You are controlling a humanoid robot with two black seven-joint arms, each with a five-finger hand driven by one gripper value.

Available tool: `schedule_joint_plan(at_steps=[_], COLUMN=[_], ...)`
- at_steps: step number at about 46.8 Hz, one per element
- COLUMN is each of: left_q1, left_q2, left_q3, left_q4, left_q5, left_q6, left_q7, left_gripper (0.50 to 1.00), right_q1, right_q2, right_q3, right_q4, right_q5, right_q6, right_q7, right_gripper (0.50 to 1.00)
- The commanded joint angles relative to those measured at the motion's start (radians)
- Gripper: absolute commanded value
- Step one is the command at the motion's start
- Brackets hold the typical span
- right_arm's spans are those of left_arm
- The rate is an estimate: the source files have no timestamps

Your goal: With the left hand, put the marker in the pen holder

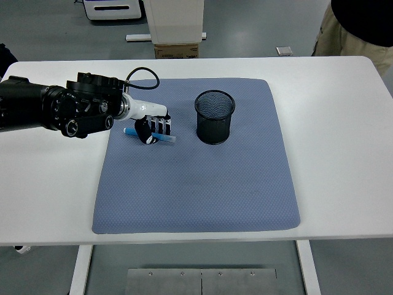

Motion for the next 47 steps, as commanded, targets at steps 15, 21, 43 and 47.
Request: schedule_joint_plan(at_steps=[15, 21, 43, 47], left_q1=[0.0, 0.0, -0.012, -0.015], left_q2=[0.0, 0.0, 0.005, 0.006], left_q3=[0.0, 0.0, -0.002, -0.002], left_q4=[0.0, 0.0, 0.0, 0.0], left_q5=[0.0, 0.0, 0.0, 0.0], left_q6=[-0.001, -0.001, -0.001, -0.001], left_q7=[0.0, 0.0, -0.002, -0.002], left_gripper=[0.534, 0.519, 0.5, 0.5], right_q1=[0.0, 0.0, 0.0, 0.0], right_q2=[0.0, 0.0, 0.0, 0.0], right_q3=[0.0, 0.0, 0.0, 0.0], right_q4=[0.0, 0.0, 0.0, 0.0], right_q5=[0.0, 0.0, 0.0, 0.0], right_q6=[0.0, 0.0, 0.0, 0.0], right_q7=[0.0, 0.001, 0.0, 0.0], right_gripper=[1.0, 1.0, 1.0, 1.0])
